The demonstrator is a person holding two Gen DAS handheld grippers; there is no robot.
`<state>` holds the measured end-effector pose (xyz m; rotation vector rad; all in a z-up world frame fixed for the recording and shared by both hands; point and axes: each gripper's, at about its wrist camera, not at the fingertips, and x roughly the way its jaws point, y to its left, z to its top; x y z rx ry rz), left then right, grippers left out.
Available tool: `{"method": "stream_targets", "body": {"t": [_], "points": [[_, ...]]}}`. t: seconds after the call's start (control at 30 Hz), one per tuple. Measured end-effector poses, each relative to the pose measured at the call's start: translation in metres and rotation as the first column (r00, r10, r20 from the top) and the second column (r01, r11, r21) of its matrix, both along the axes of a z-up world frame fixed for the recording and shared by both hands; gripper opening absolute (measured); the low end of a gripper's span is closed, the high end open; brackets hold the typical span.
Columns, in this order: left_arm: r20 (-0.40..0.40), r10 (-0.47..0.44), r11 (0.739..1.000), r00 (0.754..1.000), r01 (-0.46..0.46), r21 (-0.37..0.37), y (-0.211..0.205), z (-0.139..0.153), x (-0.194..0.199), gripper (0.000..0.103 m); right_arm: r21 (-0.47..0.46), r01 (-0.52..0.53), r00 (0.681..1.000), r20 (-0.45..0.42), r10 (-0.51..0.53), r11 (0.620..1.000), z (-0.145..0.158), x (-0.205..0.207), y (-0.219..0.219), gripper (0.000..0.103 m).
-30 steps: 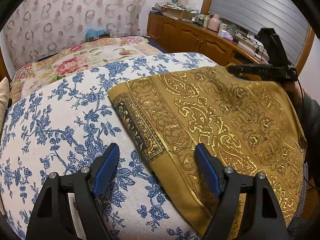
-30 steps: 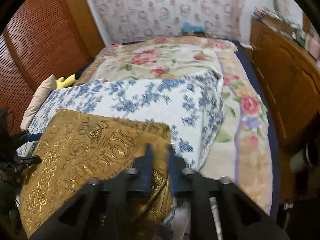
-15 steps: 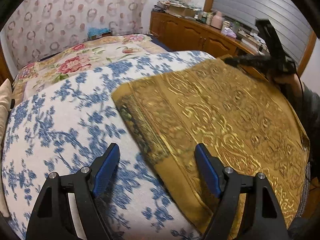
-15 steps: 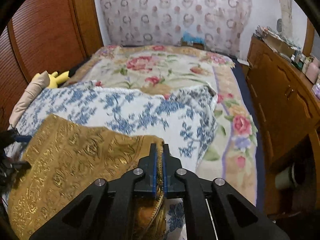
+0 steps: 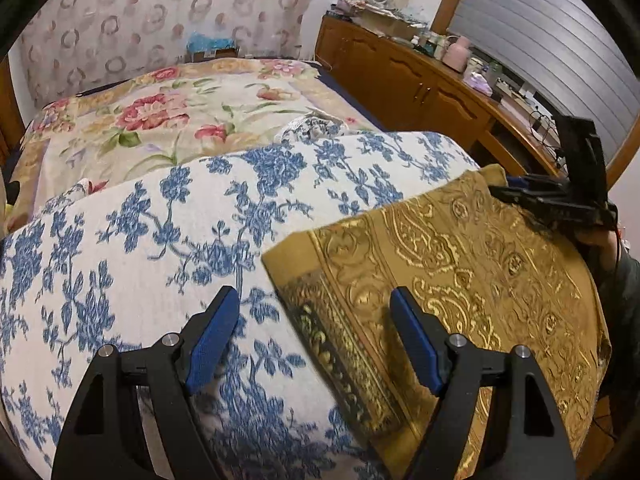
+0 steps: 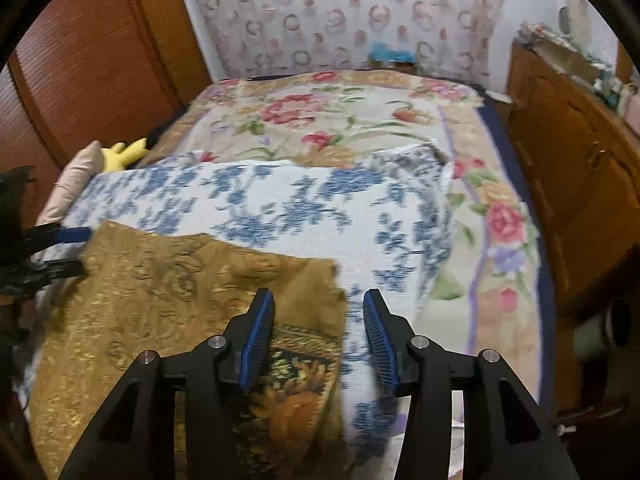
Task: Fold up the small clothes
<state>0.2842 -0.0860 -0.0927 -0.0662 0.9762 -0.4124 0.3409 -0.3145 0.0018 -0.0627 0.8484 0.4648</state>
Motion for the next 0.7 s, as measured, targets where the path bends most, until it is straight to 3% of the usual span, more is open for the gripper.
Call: {"method": "stream_targets", "body": {"t": [0.07,0.13,0.17,0.2,0.27,0.3,0.33,0.4,0.57,0.7], "points": [[0.0,-0.012,0.999,1.0,0.012,-0.033,0.0,0.001,0.003,0.077,-0.016,-0.022,1.0,0.004,0.022,1.0,-0.001,-0.001,0.003,0.048],[-0.003,-0.025,0.997,1.0,0.025,-0.079,-0.001,0.001,0.006,0.068,-0.044,-0.044,0.999,0.011,0.045,0.998,-0.001,-0.004,0.009,0.048],[0.0,-0.022,0.996,1.0,0.022,-0.087,-0.001,0.001,0.008,0.064,-0.051,-0.051,0.999,0.011,0.052,0.997,-0.002,-0.004,0.01,0.043],[0.0,-0.019,0.996,1.0,0.019,-0.092,0.0,0.001,0.01,0.056,-0.061,-0.058,0.998,0.013,0.059,0.996,-0.002,-0.005,0.012,0.039],[-0.001,-0.015,0.995,1.0,0.015,-0.102,0.0,0.001,0.013,0.046,-0.063,-0.087,0.996,0.006,0.087,0.994,-0.002,-0.007,0.014,0.016],[-0.004,-0.01,0.994,1.0,0.01,-0.106,0.002,0.001,0.014,0.026,-0.069,-0.098,0.995,0.009,0.098,0.993,-0.001,-0.009,0.015,0.013],[-0.009,-0.007,0.994,1.0,0.006,-0.111,0.003,0.001,0.014,0.015,-0.082,-0.104,0.994,0.023,0.106,0.991,0.002,-0.013,0.016,0.009],[0.004,-0.007,0.99,1.0,0.008,-0.142,0.006,0.008,0.009,0.007,-0.075,-0.121,0.991,0.049,0.125,0.99,0.01,-0.022,0.017,0.008],[0.135,-0.016,0.989,0.991,0.036,-0.145,0.005,0.049,-0.02,0.006,-0.098,-0.087,0.974,0.202,0.105,0.991,0.055,-0.063,0.022,0.007],[0.263,-0.022,0.987,0.965,0.063,-0.149,0.008,0.098,-0.058,0.006,-0.089,-0.066,0.947,0.307,0.09,0.994,0.097,-0.102,0.021,0.007]]}}
